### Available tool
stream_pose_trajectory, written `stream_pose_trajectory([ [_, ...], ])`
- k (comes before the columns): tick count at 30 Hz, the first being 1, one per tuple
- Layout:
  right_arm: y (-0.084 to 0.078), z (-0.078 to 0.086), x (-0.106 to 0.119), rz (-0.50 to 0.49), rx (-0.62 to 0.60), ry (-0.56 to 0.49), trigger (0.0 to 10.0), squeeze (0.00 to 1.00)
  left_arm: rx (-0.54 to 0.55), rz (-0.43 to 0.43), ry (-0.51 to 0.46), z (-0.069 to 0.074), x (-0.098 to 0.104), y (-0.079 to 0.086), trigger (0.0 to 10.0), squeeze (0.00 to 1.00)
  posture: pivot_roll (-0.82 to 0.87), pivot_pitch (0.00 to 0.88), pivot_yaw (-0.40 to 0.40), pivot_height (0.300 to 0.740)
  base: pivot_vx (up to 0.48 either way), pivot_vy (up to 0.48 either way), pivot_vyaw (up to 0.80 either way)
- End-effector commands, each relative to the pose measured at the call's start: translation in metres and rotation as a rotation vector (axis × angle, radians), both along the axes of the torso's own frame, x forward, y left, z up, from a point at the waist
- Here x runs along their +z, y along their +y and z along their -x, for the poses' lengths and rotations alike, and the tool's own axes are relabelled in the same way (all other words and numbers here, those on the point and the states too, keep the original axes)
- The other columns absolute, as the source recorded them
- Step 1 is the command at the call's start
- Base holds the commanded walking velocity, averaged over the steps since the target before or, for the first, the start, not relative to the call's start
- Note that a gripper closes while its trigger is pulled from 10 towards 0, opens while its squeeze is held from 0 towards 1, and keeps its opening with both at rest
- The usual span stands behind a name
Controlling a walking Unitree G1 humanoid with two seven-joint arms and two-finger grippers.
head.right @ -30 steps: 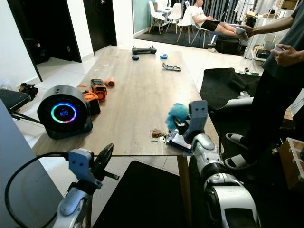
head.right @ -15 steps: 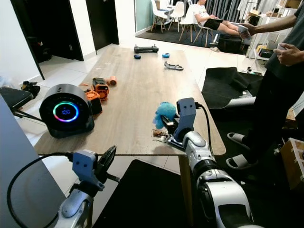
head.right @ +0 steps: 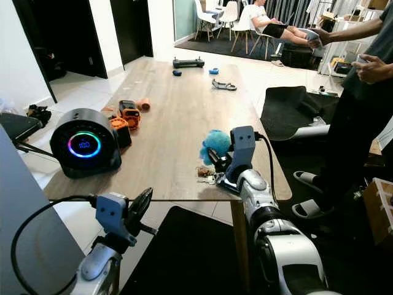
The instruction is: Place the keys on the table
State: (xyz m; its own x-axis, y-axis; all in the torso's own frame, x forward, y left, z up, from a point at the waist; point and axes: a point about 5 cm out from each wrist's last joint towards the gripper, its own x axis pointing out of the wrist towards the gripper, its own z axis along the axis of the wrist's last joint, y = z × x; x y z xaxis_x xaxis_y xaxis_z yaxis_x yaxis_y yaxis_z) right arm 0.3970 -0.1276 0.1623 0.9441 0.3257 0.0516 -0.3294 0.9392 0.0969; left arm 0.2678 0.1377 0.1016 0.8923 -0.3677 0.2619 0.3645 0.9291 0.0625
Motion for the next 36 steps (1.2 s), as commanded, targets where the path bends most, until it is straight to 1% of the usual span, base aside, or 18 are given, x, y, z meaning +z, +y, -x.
stream_pose_trajectory([
  [1, -0.002, -0.002, 0.004, -0.008, -0.013, -0.012, 10.0, 0.00, -0.005, 0.000, 0.014, 0.001, -0.002, -0.002, 10.0, 0.00, 0.12, 0.041, -0.043, 0.740, 0.000, 0.000, 0.00],
  [4, -0.003, -0.002, 0.004, -0.016, -0.013, -0.008, 10.0, 0.00, -0.004, -0.002, 0.016, 0.000, -0.002, -0.002, 10.0, 0.00, 0.12, 0.043, -0.042, 0.740, 0.000, 0.000, 0.00],
  [5, -0.003, -0.002, 0.004, -0.032, -0.009, -0.005, 10.0, 0.62, -0.002, -0.003, 0.017, 0.000, -0.002, -0.001, 10.0, 0.00, 0.12, 0.043, -0.042, 0.740, 0.000, 0.000, 0.00],
  [6, -0.003, -0.002, 0.004, -0.043, -0.006, -0.002, 10.0, 1.00, -0.001, -0.003, 0.018, -0.001, -0.002, -0.001, 10.0, 0.00, 0.12, 0.043, -0.043, 0.740, 0.000, 0.000, 0.00],
  [8, -0.003, -0.002, 0.004, -0.048, -0.009, -0.003, 10.0, 1.00, 0.001, -0.005, 0.020, -0.001, -0.002, -0.001, 10.0, 0.00, 0.12, 0.043, -0.043, 0.740, 0.000, 0.000, 0.00],
  [9, -0.004, -0.002, 0.004, -0.037, -0.023, -0.008, 10.0, 0.66, 0.004, -0.005, 0.022, -0.001, -0.002, 0.000, 10.0, 0.00, 0.12, 0.044, -0.044, 0.740, 0.000, 0.000, 0.00],
  [10, -0.004, -0.002, 0.004, -0.033, -0.032, -0.012, 10.0, 0.00, 0.006, -0.005, 0.023, -0.001, -0.002, 0.000, 10.0, 0.00, 0.12, 0.044, -0.043, 0.740, 0.000, 0.000, 0.00],
  [24, -0.002, -0.001, 0.006, -0.076, -0.002, -0.037, 10.0, 0.00, 0.008, -0.018, 0.047, 0.000, -0.007, 0.003, 10.0, 0.00, 0.12, 0.043, -0.041, 0.740, 0.000, 0.000, 0.00],
  [25, 0.007, 0.001, 0.004, -0.103, 0.091, -0.026, 10.0, 0.00, 0.011, -0.033, 0.069, 0.001, -0.013, 0.006, 10.0, 0.00, 0.12, 0.043, -0.043, 0.740, 0.000, 0.000, 0.00],
  [26, 0.007, 0.001, 0.004, -0.103, 0.091, -0.026, 10.0, 0.00, 0.011, -0.033, 0.069, 0.001, -0.013, 0.006, 10.0, 0.00, 0.12, 0.043, -0.043, 0.740, 0.000, 0.000, 0.00],
  [28, 0.029, 0.012, -0.008, -0.090, 0.334, 0.010, 10.0, 0.00, 0.028, -0.062, 0.115, 0.003, -0.024, 0.015, 10.0, 0.00, 0.12, 0.040, -0.044, 0.740, 0.000, 0.000, 0.00],
  [29, 0.029, 0.012, -0.008, -0.090, 0.334, 0.010, 10.0, 0.00, 0.028, -0.062, 0.115, 0.003, -0.024, 0.015, 10.0, 0.00, 0.12, 0.040, -0.044, 0.740, 0.000, 0.000, 0.00],
  [30, 0.039, 0.020, -0.017, -0.064, 0.451, 0.033, 10.0, 0.00, 0.038, -0.076, 0.135, 0.004, -0.029, 0.019, 10.0, 0.00, 0.12, 0.040, -0.045, 0.740, 0.000, 0.000, 0.00],
  [31, 0.039, 0.020, -0.017, -0.064, 0.451, 0.033, 10.0, 0.00, 0.038, -0.076, 0.135, 0.004, -0.029, 0.019, 10.0, 0.00, 0.12, 0.040, -0.045, 0.740, 0.000, 0.000, 0.00],
  [32, 0.045, 0.030, -0.032, -0.015, 0.546, 0.067, 10.0, 0.00, 0.052, -0.088, 0.153, 0.006, -0.033, 0.024, 10.0, 0.00, 0.12, 0.038, -0.050, 0.740, 0.000, 0.000, 0.00],
  [33, 0.045, 0.030, -0.032, -0.015, 0.546, 0.067, 10.0, 0.00, 0.052, -0.088, 0.153, 0.006, -0.033, 0.024, 10.0, 0.00, 0.12, 0.038, -0.050, 0.740, 0.000, 0.000, 0.00],
  [35, 0.047, 0.053, -0.070, 0.065, 0.656, 0.165, 10.0, 0.00, 0.084, -0.108, 0.184, 0.011, -0.042, 0.035, 10.0, 0.00, 0.13, 0.038, -0.053, 0.740, 0.000, 0.000, 0.00],
  [36, 0.047, 0.053, -0.070, 0.065, 0.656, 0.165, 10.0, 0.00, 0.084, -0.108, 0.184, 0.011, -0.042, 0.035, 10.0, 0.00, 0.13, 0.038, -0.053, 0.740, 0.000, 0.000, 0.00],
])
